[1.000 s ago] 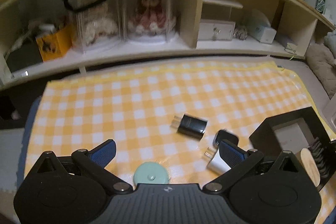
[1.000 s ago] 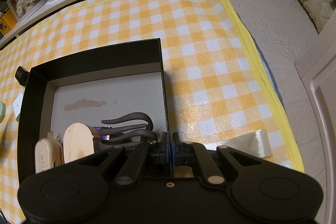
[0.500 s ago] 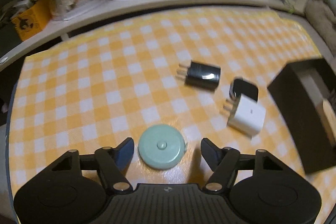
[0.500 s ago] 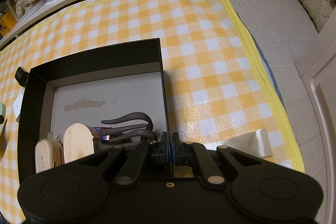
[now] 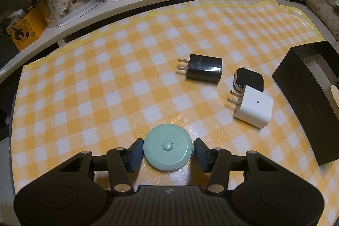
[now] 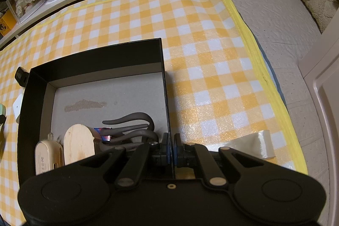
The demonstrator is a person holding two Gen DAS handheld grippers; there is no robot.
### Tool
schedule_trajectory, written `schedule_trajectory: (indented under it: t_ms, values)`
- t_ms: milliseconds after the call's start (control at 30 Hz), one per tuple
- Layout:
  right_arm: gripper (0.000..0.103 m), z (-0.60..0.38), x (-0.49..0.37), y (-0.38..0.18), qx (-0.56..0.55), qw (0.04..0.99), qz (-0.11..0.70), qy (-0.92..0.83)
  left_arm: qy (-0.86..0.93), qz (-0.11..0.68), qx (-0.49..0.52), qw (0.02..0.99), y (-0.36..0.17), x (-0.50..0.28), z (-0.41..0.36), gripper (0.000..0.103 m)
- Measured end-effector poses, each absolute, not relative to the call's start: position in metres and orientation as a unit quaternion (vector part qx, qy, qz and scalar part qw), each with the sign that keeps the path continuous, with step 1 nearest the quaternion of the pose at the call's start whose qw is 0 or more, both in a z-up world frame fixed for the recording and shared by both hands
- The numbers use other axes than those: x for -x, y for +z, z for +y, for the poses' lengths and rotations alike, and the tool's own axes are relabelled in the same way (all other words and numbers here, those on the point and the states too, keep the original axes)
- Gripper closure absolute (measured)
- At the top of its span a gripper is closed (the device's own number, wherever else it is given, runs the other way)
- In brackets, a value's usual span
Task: Organize rigid objects
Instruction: 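Carry the mint-green case into the black box and release it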
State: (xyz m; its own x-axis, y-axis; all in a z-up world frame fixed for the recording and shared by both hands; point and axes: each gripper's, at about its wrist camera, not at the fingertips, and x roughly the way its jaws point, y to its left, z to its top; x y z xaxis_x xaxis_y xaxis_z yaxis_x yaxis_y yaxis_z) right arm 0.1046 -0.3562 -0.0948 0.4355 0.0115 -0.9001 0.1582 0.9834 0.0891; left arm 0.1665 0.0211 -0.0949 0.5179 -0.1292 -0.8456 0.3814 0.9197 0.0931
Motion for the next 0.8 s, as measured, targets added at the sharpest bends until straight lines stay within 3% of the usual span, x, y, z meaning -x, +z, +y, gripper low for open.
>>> schedule_trajectory:
  t_ms: [367, 800]
  values:
    - [0.099, -0.356, -0.105, -0.095, -0.079, 0.844, 0.529, -0.043, -0.15, 0.406, -0.067, 0.899, -0.053, -0.151, 0.004, 0.051]
    - [0.099, -0.356, -0.105, -0.098, -0.075, 0.845, 0.527, -0.042, -0.269, 0.366, -0.069, 0.888, -0.008, -0.127, -0.107, 0.051]
